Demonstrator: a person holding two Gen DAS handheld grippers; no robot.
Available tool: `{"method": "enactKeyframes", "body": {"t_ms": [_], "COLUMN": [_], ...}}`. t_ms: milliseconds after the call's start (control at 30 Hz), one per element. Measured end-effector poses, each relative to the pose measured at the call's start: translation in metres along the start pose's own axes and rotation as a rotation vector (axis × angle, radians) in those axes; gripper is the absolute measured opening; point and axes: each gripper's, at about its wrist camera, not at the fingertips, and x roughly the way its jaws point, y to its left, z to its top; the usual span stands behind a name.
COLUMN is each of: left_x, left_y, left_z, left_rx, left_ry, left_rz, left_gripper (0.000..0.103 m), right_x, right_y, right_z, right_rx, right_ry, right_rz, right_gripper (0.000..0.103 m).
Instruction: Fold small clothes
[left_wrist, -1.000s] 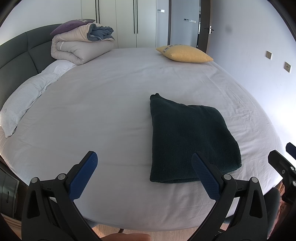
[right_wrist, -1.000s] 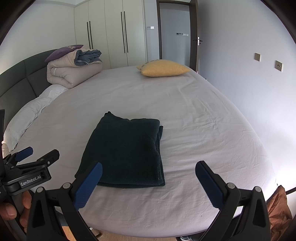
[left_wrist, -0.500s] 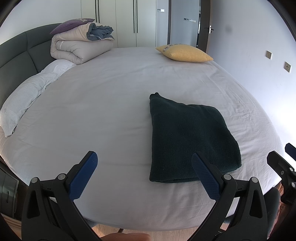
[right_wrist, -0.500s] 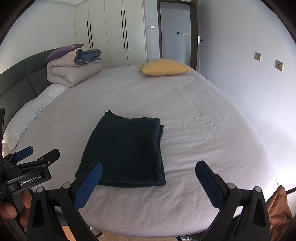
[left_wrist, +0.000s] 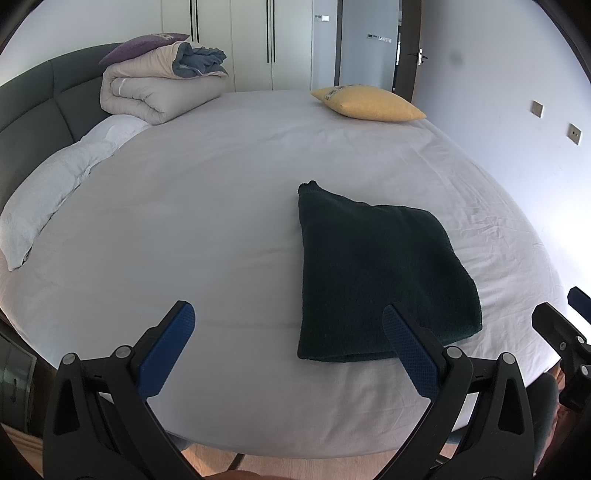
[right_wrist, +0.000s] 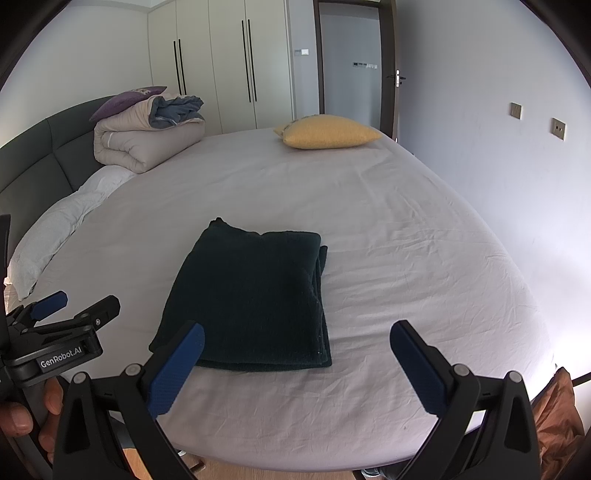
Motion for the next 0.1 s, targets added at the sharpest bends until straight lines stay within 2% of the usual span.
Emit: {"method": "enactKeyframes", "body": {"t_ms": [100], "left_x": [0.0027], "left_y": [0.0016], "left_z": [0.0001], "left_rx": [-0.002], "left_ry": [0.005], "left_rz": [0.003], "left_gripper": [0.103], "right_x": [0.0016], "right_y": [-0.001], "right_z": [-0.0006], "right_rx": [0.001], "right_ry": [0.001], "right_rz": [0.0], "right_gripper": [0.103]}}
